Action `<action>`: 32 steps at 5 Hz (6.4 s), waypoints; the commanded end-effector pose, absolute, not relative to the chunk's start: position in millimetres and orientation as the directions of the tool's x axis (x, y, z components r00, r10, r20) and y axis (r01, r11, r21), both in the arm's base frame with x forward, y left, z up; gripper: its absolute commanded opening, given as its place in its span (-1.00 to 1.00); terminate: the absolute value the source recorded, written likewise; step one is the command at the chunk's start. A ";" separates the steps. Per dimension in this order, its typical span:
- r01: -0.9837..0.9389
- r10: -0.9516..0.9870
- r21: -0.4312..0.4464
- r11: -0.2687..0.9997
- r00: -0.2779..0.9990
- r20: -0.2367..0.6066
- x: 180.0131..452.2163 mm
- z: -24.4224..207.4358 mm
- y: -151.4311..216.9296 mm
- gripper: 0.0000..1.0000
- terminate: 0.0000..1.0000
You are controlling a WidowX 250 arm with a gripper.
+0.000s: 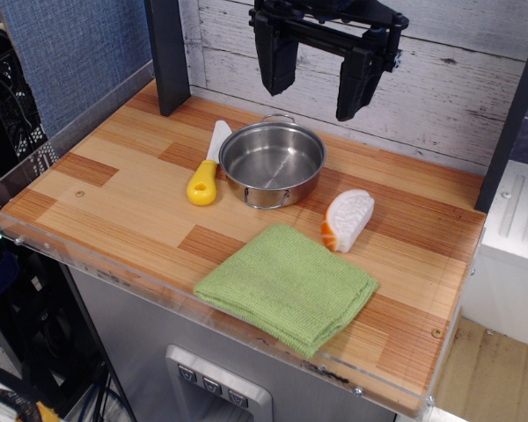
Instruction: Pick up and move pot to the left and past yellow knife
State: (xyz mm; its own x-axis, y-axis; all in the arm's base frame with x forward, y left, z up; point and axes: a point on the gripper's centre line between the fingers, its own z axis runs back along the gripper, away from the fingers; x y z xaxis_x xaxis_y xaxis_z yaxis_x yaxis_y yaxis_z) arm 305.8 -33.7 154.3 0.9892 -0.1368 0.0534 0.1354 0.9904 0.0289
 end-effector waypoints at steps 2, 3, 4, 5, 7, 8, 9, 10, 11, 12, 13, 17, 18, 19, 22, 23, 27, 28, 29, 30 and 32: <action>0.081 -0.084 0.057 0.995 0.994 0.063 319.3 142.4 -9.1 1.00 -1.00; 0.054 -0.061 0.085 0.995 0.995 0.082 332.7 129.5 4.3 1.00 -1.00; 0.064 -0.075 0.101 0.993 0.991 0.108 343.8 109.0 7.6 1.00 -1.00; 0.058 -0.072 0.133 0.989 0.992 0.102 352.1 81.8 0.1 1.00 -1.00; 0.085 -0.097 0.148 0.985 0.992 0.078 362.5 61.4 -19.1 1.00 -1.00; 0.081 -0.091 0.151 0.985 0.994 0.063 363.9 53.8 -18.4 1.00 -1.00; 0.082 -0.090 0.163 0.983 0.995 0.046 366.4 50.0 -15.5 1.00 -1.00; 0.071 -0.079 0.181 0.981 0.996 0.038 369.0 47.7 -8.9 1.00 -1.00; 0.072 -0.075 0.174 0.982 0.997 0.016 370.2 37.6 -12.9 1.00 -1.00; 0.085 -0.084 0.182 0.980 0.996 -0.013 369.2 25.1 -21.5 -1.00 -1.00; 0.098 -0.096 0.190 0.977 0.995 -0.024 368.2 19.7 -25.7 -1.00 -1.00; 0.047 -0.074 0.144 0.988 0.979 0.189 327.4 141.9 -37.1 -1.00 -1.00; 0.112 -0.131 0.132 0.985 0.981 0.142 308.9 132.2 -55.4 -1.00 -1.00; 0.101 -0.113 0.172 0.980 0.992 0.062 294.6 109.1 -36.6 -1.00 -1.00; -0.095 0.100 0.184 0.978 0.995 -0.018 228.1 84.1 89.4 -1.00 -1.00; -0.158 0.155 0.150 0.976 0.987 0.029 220.3 73.6 110.3 -1.00 -1.00; -0.193 0.174 0.086 0.977 0.967 0.187 284.8 55.0 140.0 -1.00 -1.00; -0.175 0.162 0.103 0.979 0.980 0.118 279.3 42.5 139.6 -1.00 -1.00; -0.157 0.150 0.105 0.982 0.986 0.076 275.9 35.2 136.2 -1.00 -1.00; -0.149 0.143 0.100 0.984 0.988 0.062 276.7 33.2 135.3 -1.00 -1.00; -0.148 0.133 0.081 0.986 0.978 0.161 278.2 79.0 125.5 1.00 -1.00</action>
